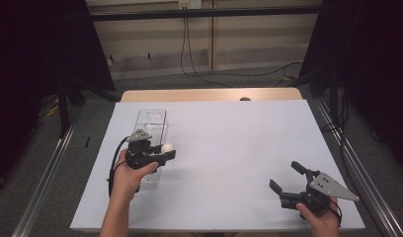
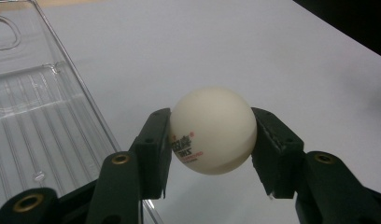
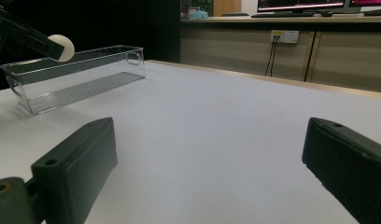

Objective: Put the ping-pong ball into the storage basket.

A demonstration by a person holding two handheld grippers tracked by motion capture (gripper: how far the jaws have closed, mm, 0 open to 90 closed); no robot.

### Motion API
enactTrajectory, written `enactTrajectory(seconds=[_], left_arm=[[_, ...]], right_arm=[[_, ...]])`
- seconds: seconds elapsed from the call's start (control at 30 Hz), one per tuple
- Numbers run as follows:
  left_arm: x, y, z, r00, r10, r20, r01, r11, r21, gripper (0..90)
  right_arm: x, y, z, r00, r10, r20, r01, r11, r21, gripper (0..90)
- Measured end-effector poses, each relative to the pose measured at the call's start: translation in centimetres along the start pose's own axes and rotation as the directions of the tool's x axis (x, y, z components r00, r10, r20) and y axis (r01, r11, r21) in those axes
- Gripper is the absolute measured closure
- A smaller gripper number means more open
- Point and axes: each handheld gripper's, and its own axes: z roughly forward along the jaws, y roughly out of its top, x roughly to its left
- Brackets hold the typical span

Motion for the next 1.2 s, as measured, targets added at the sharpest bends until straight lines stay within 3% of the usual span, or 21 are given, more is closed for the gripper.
enactTrajectory(seconds=[1.2], left_arm=[[0.89, -0.20, -0.64, 0.9994, -0.012, -0.033, 0.012, 0.9999, -0.009, 51.0]], right_arm=[[0.02, 0.03, -0.06, 1.0000, 0.001, 0.001, -0.001, 1.000, 0.002, 2.8]])
